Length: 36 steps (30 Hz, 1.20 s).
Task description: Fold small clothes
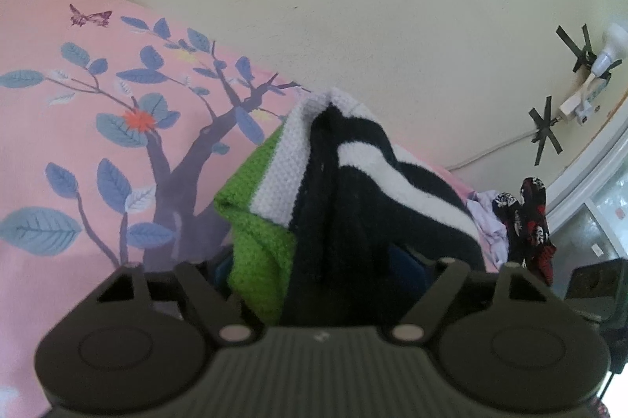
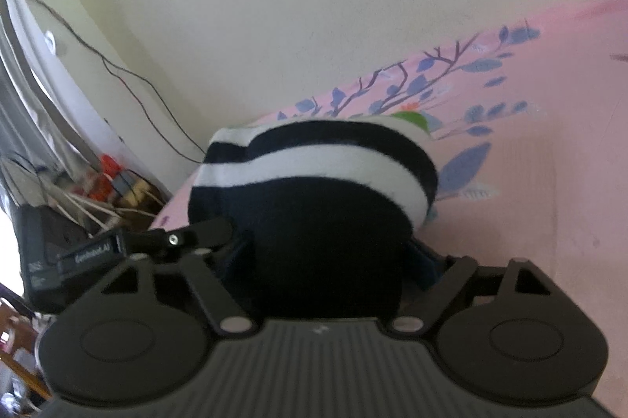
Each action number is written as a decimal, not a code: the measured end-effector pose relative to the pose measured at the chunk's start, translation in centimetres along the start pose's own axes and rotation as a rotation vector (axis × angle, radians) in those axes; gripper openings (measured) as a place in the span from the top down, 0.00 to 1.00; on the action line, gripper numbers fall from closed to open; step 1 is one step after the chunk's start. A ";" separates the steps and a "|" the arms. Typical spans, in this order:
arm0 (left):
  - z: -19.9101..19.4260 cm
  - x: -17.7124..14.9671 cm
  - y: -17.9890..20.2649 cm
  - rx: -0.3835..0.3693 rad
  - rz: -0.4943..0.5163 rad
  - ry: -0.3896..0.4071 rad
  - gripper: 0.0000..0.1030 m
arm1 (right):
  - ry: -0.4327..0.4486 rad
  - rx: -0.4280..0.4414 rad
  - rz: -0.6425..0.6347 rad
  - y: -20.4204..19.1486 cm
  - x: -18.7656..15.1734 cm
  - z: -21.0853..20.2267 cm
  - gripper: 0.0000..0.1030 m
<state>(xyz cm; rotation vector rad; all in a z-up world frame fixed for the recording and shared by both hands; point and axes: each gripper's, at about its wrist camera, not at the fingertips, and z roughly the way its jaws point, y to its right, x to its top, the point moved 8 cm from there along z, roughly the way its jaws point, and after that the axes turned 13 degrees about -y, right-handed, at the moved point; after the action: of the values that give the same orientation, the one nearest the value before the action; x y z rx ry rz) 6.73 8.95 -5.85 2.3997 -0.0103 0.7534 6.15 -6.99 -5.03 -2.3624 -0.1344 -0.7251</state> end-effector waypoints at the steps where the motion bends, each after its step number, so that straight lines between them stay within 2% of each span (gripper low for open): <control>1: -0.1 0.0 -0.1 0.000 -0.003 0.003 0.29 | 0.005 -0.017 -0.020 -0.4 0.2 0.0 0.28; 7: -0.7 0.3 -0.4 0.019 -0.014 0.041 0.43 | 0.044 -0.100 -0.149 -2.8 2.3 -0.1 0.43; 12: -0.8 0.5 -1.0 -0.004 -0.060 0.053 0.42 | 0.042 -0.115 -0.236 -4.0 3.1 0.0 0.45; 15: -0.5 0.5 -1.2 -0.003 -0.070 0.037 0.31 | -0.002 -0.086 -0.183 -2.5 3.0 0.5 0.37; 16: -0.4 0.4 -1.2 0.009 -0.063 0.035 0.21 | -0.024 -0.072 -0.147 -1.8 3.0 0.6 0.32; 17: -0.5 0.4 -0.9 0.016 -0.048 0.036 0.16 | -0.044 -0.057 -0.107 -1.1 3.1 0.7 0.29; 18: -0.5 0.4 -0.7 0.024 -0.032 0.037 0.14 | -0.061 -0.042 -0.078 -0.4 3.0 0.6 0.28; 20: -0.3 0.1 -0.3 0.050 -0.004 0.024 0.04 | -0.095 -0.009 -0.036 0.7 2.8 0.4 0.27; 24: 0.5 -0.4 0.7 0.094 0.066 -0.007 0.04 | -0.163 0.039 -0.010 1.2 1.7 0.5 0.23; 26: 1.1 -0.6 1.4 0.143 0.119 -0.012 0.10 | -0.173 0.076 0.003 1.0 1.0 0.8 0.22; 29: 1.5 -0.9 1.9 0.198 0.159 -0.007 0.19 | -0.156 -0.010 -0.102 -0.6 0.6 1.5 0.24; 31: 1.4 -0.9 1.7 0.188 0.145 -0.004 0.20 | -0.140 -0.027 -0.113 -0.8 0.6 1.5 0.25; 36: 1.4 -1.0 2.0 0.198 0.156 0.002 0.25 | -0.095 -0.068 -0.185 -2.1 0.5 1.0 0.37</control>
<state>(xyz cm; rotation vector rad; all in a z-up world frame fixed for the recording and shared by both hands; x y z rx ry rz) 6.24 6.40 -6.19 2.6095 -0.1292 0.8636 6.49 -4.82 -4.22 -2.4725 -0.3789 -0.7139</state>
